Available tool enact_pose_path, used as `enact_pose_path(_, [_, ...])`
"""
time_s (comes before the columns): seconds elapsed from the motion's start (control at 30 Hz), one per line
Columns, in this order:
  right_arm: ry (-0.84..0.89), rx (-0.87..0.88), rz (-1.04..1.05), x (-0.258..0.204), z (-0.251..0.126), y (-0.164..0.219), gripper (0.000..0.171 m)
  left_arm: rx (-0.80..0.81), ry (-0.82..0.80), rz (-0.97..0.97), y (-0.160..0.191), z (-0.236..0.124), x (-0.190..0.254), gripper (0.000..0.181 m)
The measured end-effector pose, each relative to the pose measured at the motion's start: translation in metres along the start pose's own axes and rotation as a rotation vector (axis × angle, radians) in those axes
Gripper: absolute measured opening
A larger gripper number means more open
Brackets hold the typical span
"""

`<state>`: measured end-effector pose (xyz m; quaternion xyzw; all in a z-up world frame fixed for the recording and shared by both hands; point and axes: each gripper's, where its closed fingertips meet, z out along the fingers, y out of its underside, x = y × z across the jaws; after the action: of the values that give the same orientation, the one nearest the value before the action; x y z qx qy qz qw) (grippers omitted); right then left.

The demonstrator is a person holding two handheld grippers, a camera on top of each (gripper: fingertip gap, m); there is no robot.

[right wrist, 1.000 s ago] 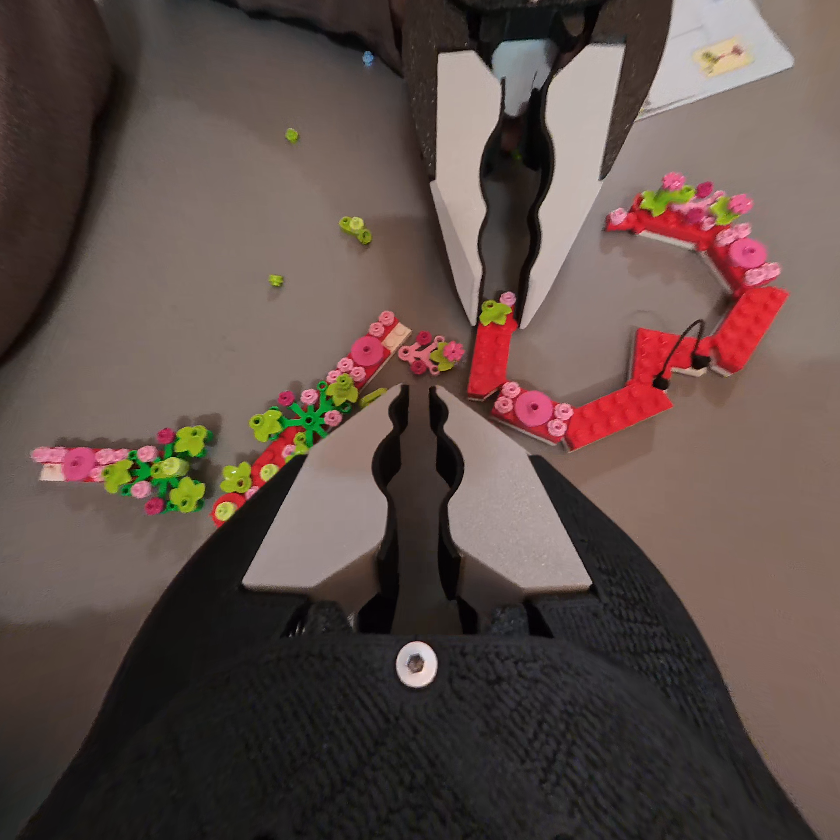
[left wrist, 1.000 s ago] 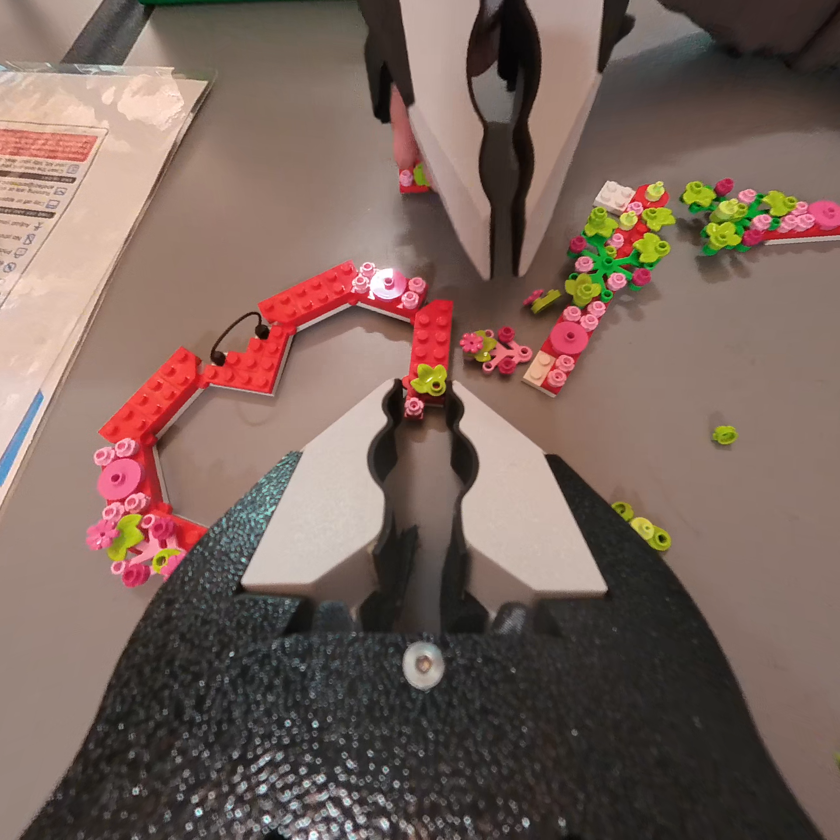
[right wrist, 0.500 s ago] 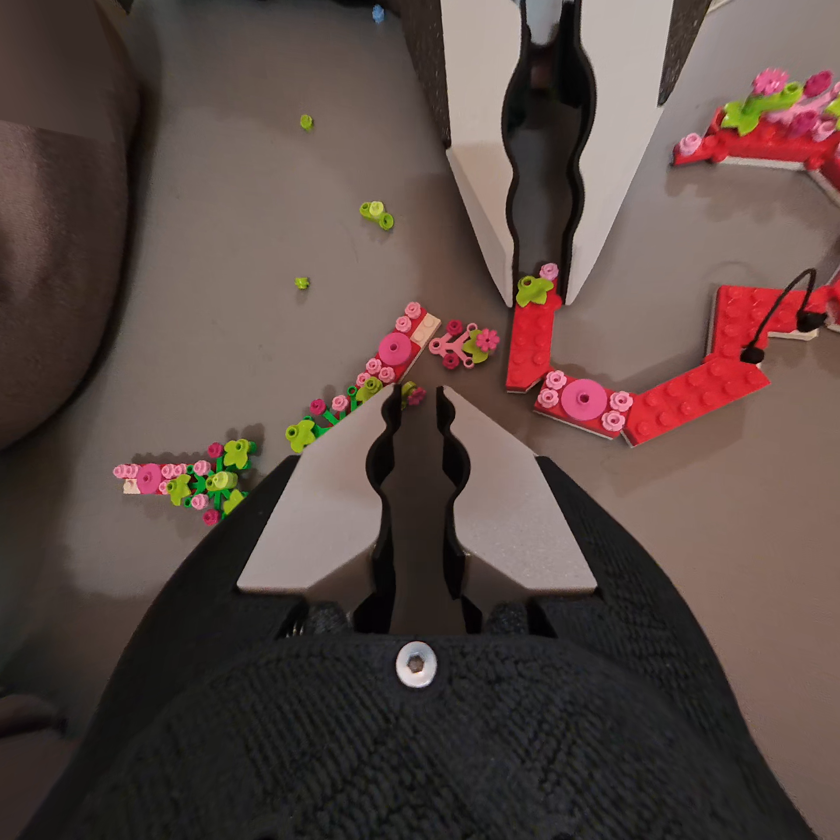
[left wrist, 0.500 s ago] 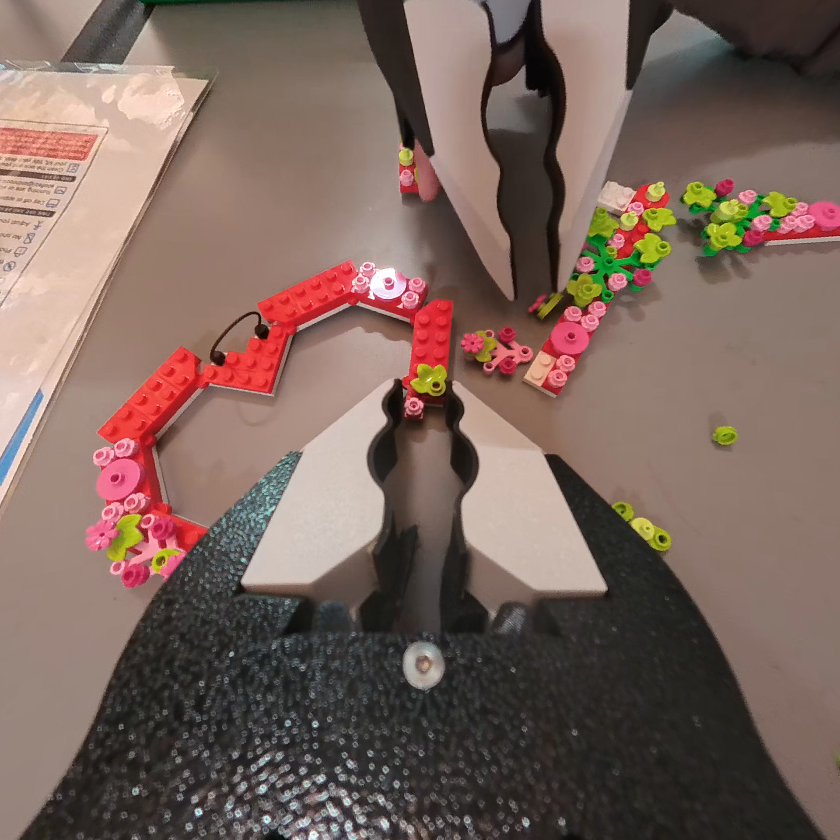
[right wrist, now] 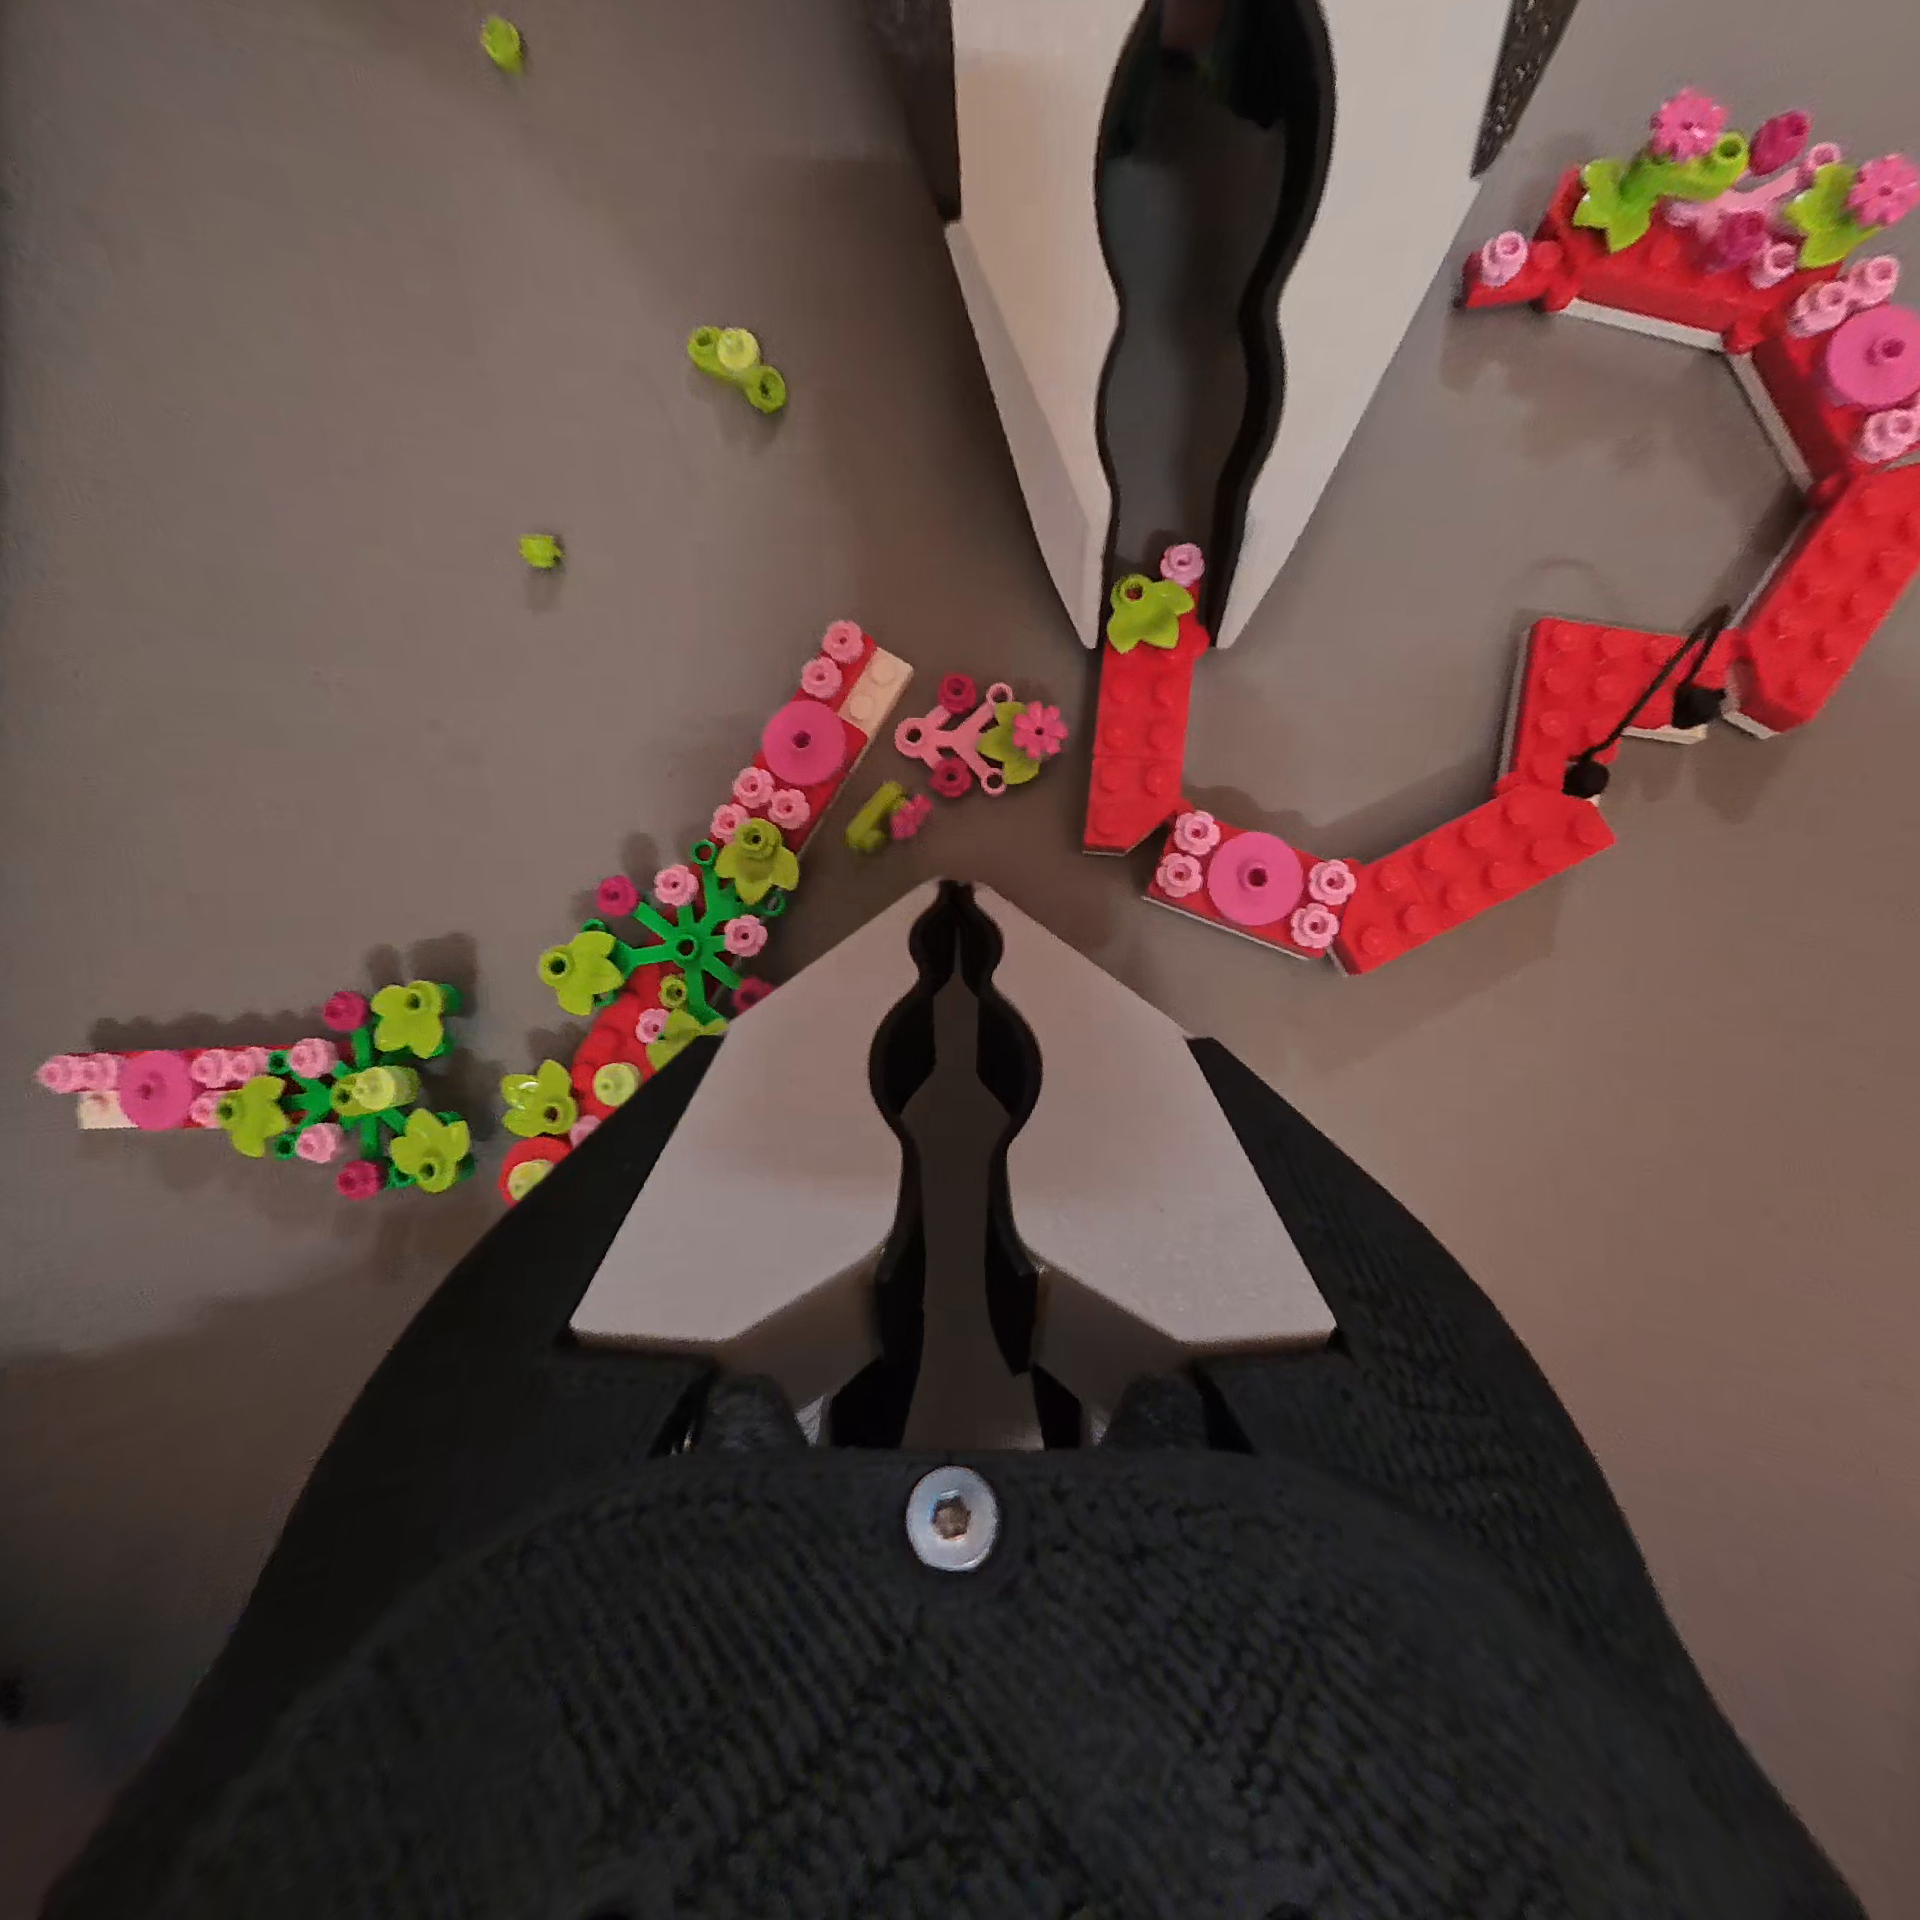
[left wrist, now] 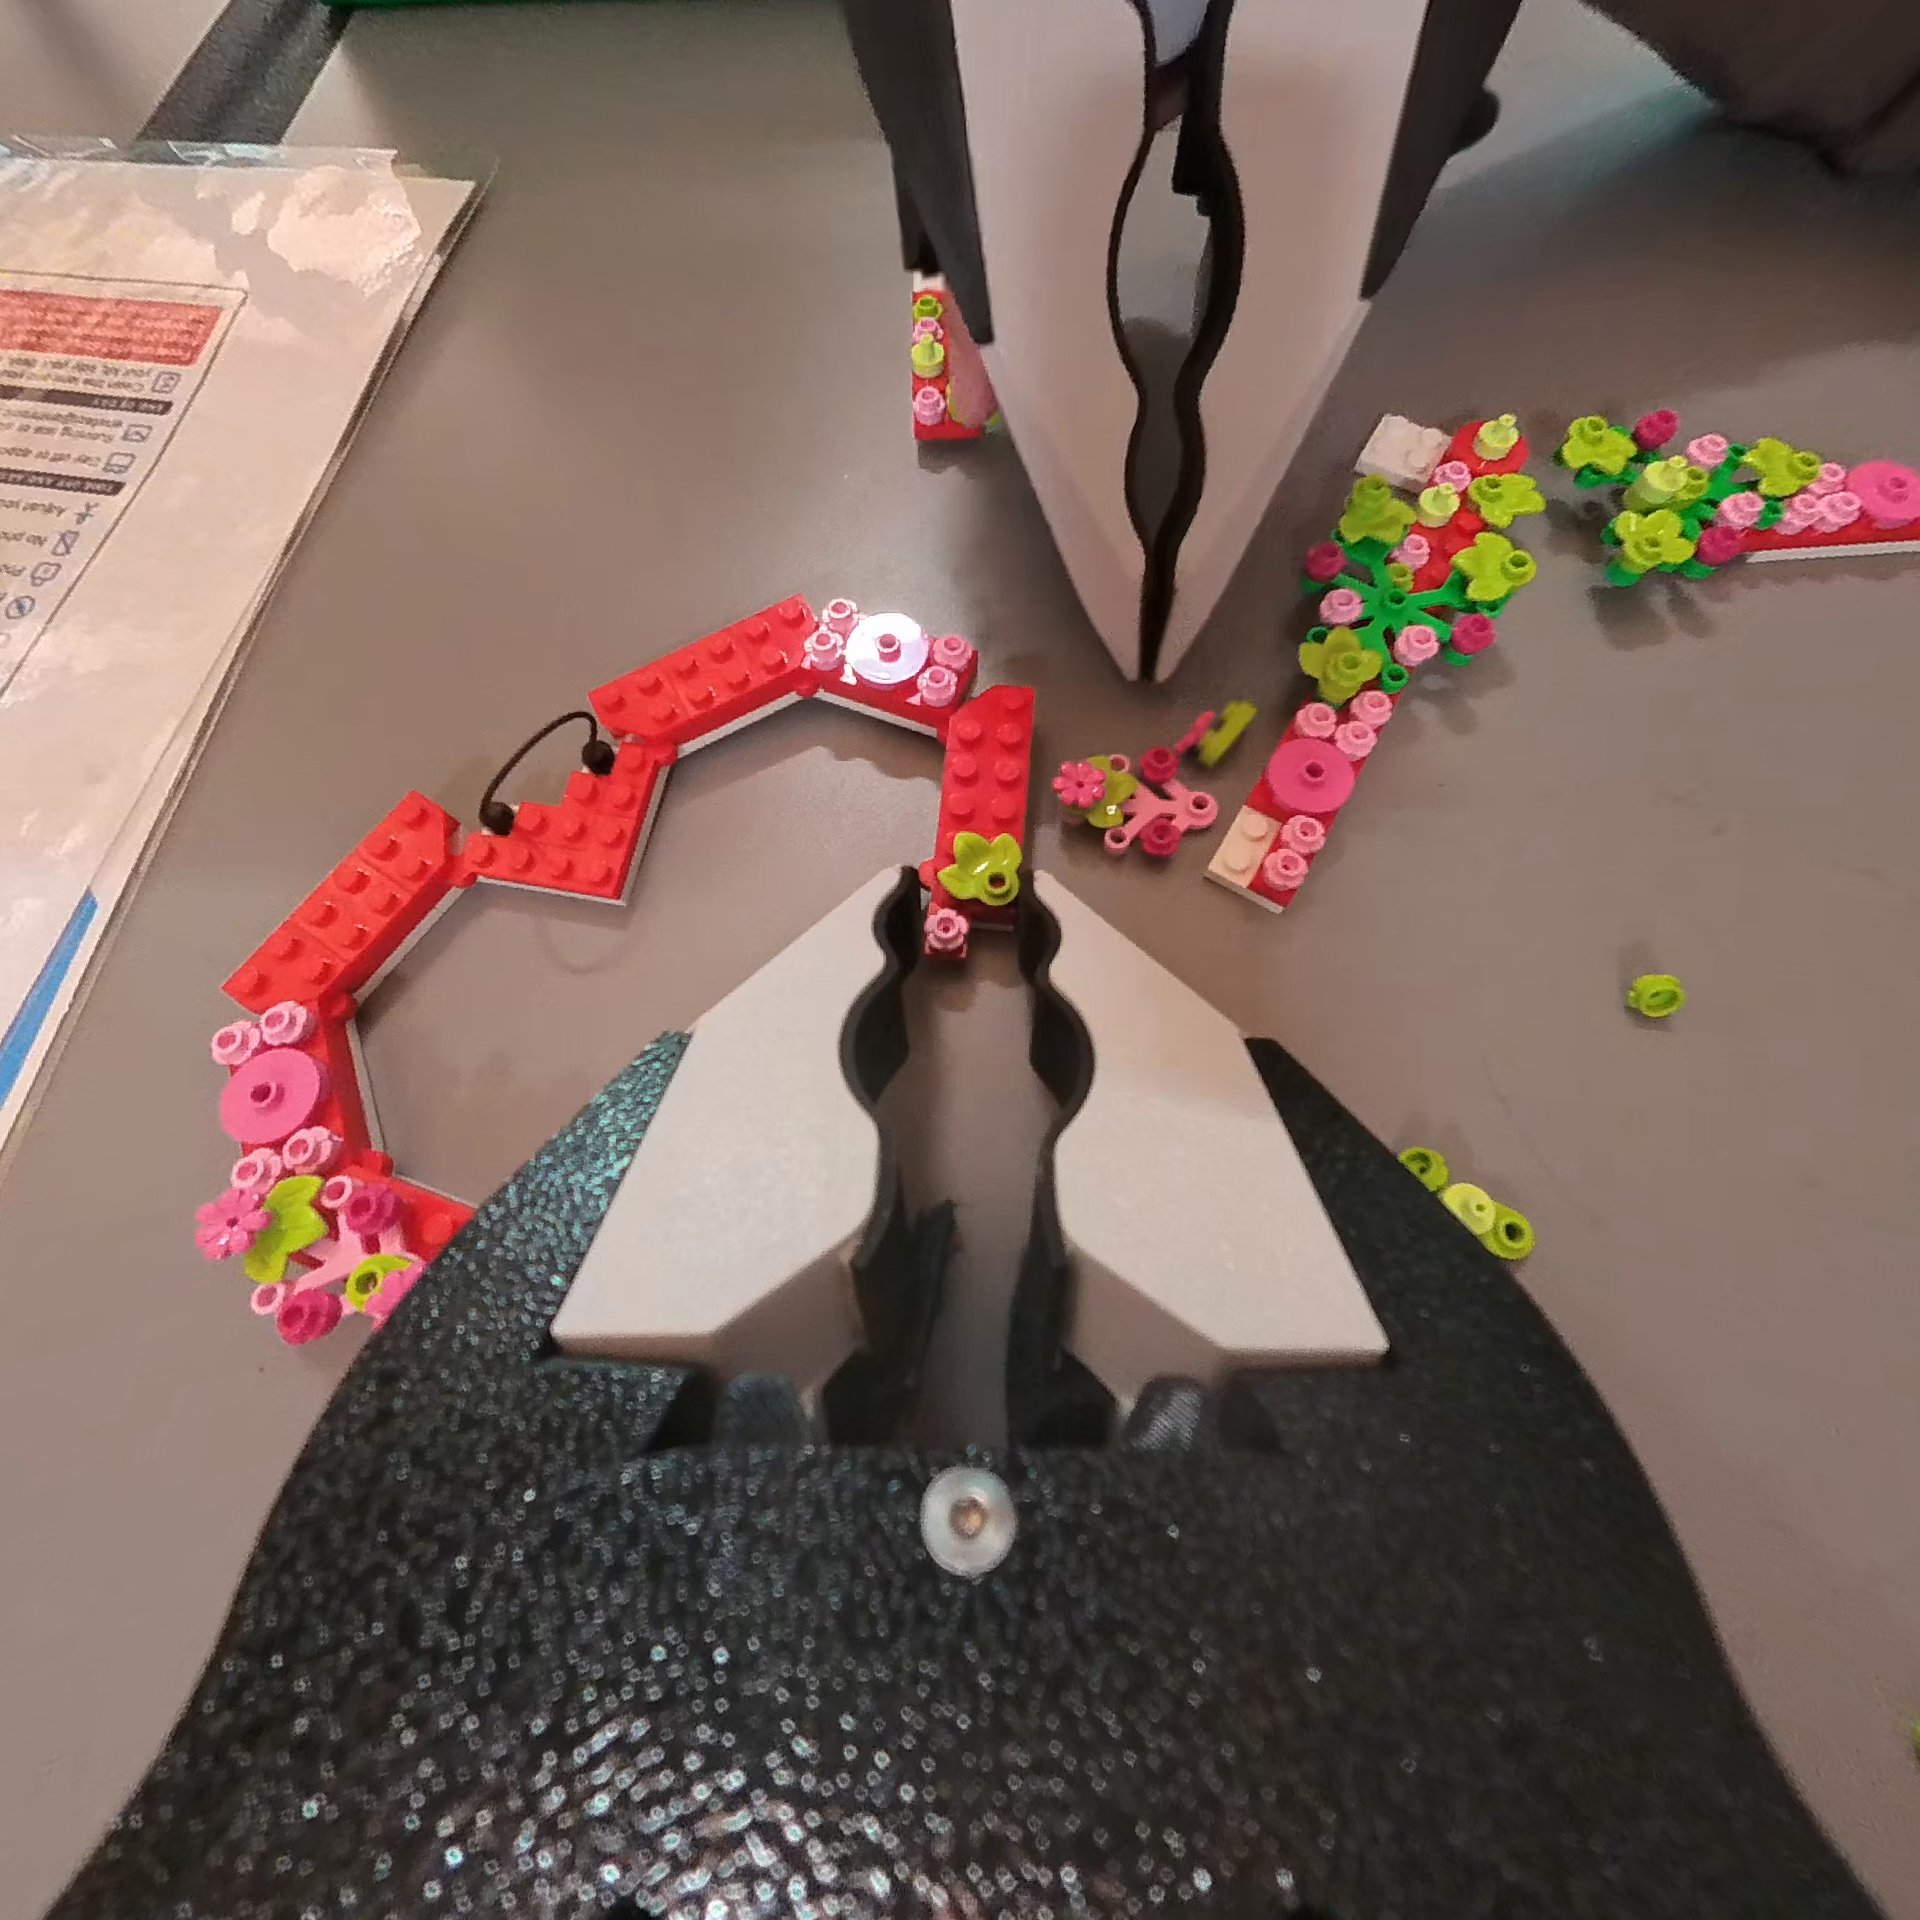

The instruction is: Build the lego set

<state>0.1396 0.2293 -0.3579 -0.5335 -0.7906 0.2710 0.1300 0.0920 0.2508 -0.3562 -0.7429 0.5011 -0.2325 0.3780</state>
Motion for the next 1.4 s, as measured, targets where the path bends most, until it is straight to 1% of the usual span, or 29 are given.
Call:
enact_pose_path(0.03, [0.018,-0.011,-0.007,0.002,0.000,0.001,0.000,0.000,0.000,0.000,0.000,0.000,0.000,0.017])
enact_pose_path(0.1, [0.019,0.004,0.015,0.001,-0.002,-0.002,0.000,0.000,0.000,0.000,0.000,0.000,0.000,0.017])
enact_pose_path(0.23, [-0.074,0.092,0.137,-0.011,-0.005,-0.017,0.012,0.000,0.001,-0.001,0.000,0.000,0.000,0.017])
enact_pose_path(0.37, [-0.072,0.029,0.186,-0.010,0.002,-0.011,0.016,0.000,0.001,-0.001,0.000,0.000,0.000,0.017])
enact_pose_path(0.47, [-0.102,0.063,0.235,-0.010,0.003,-0.014,0.016,0.000,0.000,-0.001,0.000,0.000,0.000,0.017])
enact_pose_path(0.57, [-0.106,0.051,0.232,-0.011,0.005,-0.012,0.016,0.000,0.001,-0.001,0.000,0.000,0.000,0.017])
enact_pose_path(0.73, [-0.084,0.014,0.154,-0.014,0.010,-0.013,0.011,0.000,0.001,-0.002,0.000,0.000,0.000,0.017])
enact_pose_path(0.83, [-0.034,-0.017,0.095,-0.012,0.009,-0.012,0.008,0.000,0.001,-0.002,0.000,0.000,0.000,0.017])
enact_pose_path(0.9, [0.029,-0.052,0.051,-0.006,0.006,-0.009,0.008,0.000,0.001,-0.002,0.000,0.000,0.000,0.017])
enact_pose_path(0.93, [0.081,-0.078,0.018,-0.001,0.004,-0.006,0.003,0.000,0.001,-0.002,0.000,0.000,0.000,0.017])
enact_pose_path(1.07, [0.276,-0.225,-0.179,0.014,-0.005,0.006,0.003,-0.001,0.001,-0.002,0.000,0.000,0.000,0.017])
enact_pose_path(1.17, [0.361,-0.308,-0.319,0.018,-0.009,0.011,0.003,-0.001,0.001,-0.002,0.000,0.000,0.000,0.017])
enact_pose_path(1.27, [0.385,-0.334,-0.404,0.016,-0.009,0.012,0.003,-0.001,0.001,-0.002,0.000,0.000,0.001,0.017])
enact_pose_path(1.4, [0.364,-0.343,-0.410,0.010,-0.010,0.014,0.010,-0.001,0.002,-0.002,0.000,0.000,0.001,0.017])
